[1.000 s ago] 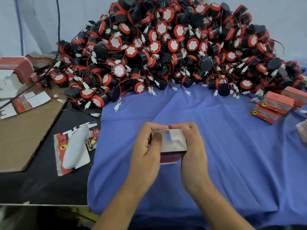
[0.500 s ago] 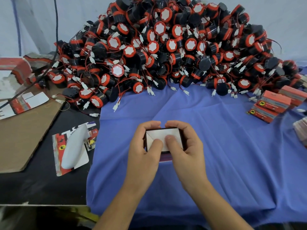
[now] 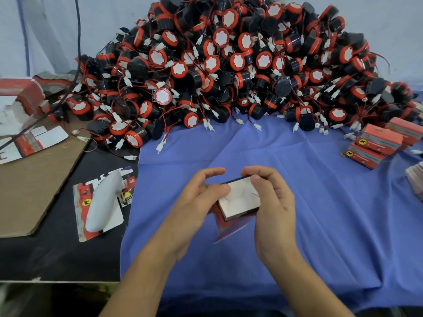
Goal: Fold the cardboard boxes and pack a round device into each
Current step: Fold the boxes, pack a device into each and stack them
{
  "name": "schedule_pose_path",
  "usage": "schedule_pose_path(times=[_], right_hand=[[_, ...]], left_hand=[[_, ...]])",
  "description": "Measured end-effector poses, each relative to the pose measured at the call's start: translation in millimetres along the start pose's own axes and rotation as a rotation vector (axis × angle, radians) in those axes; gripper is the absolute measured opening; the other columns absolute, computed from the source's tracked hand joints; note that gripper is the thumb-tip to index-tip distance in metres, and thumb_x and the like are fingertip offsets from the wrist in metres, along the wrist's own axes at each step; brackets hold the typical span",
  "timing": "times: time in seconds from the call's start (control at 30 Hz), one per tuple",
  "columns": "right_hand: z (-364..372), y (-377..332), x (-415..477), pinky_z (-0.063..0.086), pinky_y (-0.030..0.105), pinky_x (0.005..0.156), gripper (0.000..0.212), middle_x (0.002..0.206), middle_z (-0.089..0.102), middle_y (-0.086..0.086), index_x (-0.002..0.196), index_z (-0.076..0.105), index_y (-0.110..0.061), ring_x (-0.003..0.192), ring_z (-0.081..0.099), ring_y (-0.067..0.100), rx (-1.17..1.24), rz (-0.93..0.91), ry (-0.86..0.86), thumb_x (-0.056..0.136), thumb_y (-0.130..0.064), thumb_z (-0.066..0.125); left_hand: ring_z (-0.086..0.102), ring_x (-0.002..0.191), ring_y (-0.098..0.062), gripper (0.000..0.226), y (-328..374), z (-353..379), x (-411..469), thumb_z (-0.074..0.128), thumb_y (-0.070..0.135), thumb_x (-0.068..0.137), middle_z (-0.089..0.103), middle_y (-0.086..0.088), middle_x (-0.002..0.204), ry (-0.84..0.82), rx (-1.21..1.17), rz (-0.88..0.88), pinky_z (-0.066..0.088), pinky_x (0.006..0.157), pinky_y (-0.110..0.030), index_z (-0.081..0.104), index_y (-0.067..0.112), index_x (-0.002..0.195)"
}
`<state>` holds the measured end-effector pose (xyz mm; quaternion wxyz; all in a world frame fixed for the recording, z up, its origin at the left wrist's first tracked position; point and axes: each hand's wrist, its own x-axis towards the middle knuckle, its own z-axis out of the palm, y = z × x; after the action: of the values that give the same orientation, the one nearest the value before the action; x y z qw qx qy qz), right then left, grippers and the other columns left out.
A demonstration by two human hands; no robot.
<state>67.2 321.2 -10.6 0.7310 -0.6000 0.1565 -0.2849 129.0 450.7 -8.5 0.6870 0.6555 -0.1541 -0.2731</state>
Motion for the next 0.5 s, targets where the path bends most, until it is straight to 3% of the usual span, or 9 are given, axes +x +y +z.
schedule_pose_path(times=[0.17, 0.33, 0.5], right_hand=[[-2, 1, -1, 0.048, 0.019, 0.060, 0.020, 0.086, 0.070, -0.007, 0.081, 0.073, -0.026, 0.073, 0.059, 0.009, -0.010, -0.016, -0.006, 0.088, -0.026, 0.054], [0, 3, -4, 0.047, 0.017, 0.060, 0.021, 0.084, 0.070, -0.008, 0.080, 0.070, -0.023, 0.072, 0.058, 0.005, -0.034, -0.052, -0.029, 0.090, -0.025, 0.052], [1, 8, -8, 0.049, 0.024, 0.062, 0.024, 0.082, 0.070, -0.003, 0.080, 0.070, -0.021, 0.073, 0.061, 0.011, -0.031, -0.052, -0.057, 0.092, -0.025, 0.051]], left_hand=[[0.071, 0.102, -0.020, 0.074, 3, -18, 3, 0.082, 0.038, 0.072, 0.075, -0.013, 0.114, -0.225, -0.083, -0.122, 0.053, 0.096, -0.031, 0.052, 0.042, 0.140], [0.066, 0.115, -0.029, 0.077, -3, -22, 6, 0.083, 0.025, 0.074, 0.064, -0.024, 0.134, -0.339, -0.167, -0.168, 0.051, 0.104, -0.039, 0.054, 0.040, 0.144], [0.060, 0.120, -0.028, 0.081, -13, -22, 8, 0.075, 0.016, 0.079, 0.061, -0.012, 0.138, -0.541, -0.214, -0.134, 0.053, 0.099, -0.035, 0.047, 0.033, 0.153]])
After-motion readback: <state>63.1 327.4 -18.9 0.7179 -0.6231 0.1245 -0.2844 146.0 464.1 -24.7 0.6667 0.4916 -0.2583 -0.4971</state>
